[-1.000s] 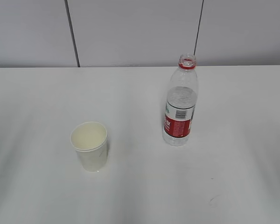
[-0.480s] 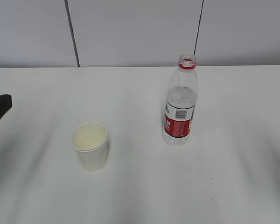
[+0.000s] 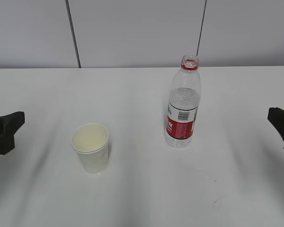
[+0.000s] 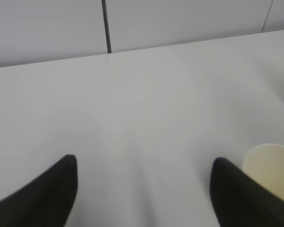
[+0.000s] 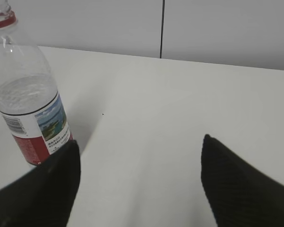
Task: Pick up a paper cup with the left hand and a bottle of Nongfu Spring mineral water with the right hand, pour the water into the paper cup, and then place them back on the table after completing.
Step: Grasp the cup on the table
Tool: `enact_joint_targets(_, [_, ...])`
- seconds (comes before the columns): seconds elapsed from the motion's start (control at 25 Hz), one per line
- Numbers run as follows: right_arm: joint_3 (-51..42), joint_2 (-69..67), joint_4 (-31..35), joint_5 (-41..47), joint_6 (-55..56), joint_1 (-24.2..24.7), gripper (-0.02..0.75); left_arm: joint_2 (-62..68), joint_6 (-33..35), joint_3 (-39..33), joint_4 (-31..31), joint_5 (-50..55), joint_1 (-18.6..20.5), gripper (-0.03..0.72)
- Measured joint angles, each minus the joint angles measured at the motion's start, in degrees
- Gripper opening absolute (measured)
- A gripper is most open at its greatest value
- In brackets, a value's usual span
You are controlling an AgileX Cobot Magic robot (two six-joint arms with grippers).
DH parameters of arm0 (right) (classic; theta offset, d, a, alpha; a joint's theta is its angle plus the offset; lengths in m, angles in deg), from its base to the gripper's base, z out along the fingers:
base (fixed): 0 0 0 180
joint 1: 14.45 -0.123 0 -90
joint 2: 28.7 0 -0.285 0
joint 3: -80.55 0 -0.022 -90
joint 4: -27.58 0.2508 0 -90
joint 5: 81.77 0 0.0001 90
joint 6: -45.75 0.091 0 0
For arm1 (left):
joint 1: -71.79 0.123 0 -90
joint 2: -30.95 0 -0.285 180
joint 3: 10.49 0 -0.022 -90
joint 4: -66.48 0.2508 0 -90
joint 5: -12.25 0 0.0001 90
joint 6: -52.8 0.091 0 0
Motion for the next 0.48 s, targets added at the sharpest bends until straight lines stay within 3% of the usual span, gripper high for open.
enact_joint_targets(0.2, [0.0, -6.56, -4.25, -5.92, 2.41, 0.0, 0.587, 0.0, -4.11, -4.71, 1.25, -7.94, 0.0, 0.531])
enact_joint_targets(0.48, [0.0, -13.61, -7.16, -11.69, 3.39, 0.0, 0.587, 4.42, -10.01, -5.15, 11.33, -9.63, 0.0, 0.531])
